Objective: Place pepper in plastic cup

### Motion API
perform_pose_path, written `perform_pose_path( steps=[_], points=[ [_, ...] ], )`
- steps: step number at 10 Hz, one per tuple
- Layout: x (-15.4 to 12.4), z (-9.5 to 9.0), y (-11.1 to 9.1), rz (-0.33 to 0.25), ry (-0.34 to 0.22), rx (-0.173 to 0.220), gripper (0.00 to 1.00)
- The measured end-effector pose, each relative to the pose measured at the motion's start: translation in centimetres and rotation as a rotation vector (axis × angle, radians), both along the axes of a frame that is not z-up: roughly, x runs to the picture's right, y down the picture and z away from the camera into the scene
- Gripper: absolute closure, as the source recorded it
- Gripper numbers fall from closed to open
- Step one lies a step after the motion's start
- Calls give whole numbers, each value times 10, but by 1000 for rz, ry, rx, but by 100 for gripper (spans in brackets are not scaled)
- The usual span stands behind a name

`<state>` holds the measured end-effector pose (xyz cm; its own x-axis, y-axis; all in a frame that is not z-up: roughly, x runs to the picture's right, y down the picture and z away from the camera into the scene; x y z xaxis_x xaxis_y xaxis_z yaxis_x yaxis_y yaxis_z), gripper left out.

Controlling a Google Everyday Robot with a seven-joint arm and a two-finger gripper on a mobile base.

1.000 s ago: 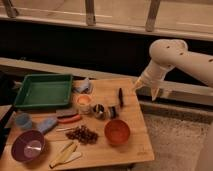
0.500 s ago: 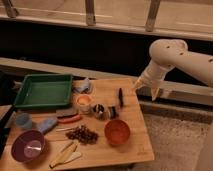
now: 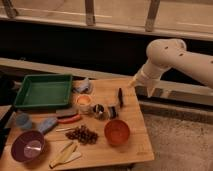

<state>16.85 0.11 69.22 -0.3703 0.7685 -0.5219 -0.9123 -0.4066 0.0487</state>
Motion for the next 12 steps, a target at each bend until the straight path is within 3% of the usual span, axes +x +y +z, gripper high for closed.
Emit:
perform_pose_path(
  steps=[2, 4, 5, 8, 9, 12],
  points=[
    [-29, -4, -6, -59, -53, 26, 32],
    [-67, -9, -3, -160, -114, 37, 32],
    [-93, -9, 1, -232, -147, 33, 32],
    [-151, -4, 14, -377, -223, 4, 32],
    [-166, -4, 18, -407, -250, -2, 32],
    [-162, -4, 18, -406, -245, -5, 32]
  ],
)
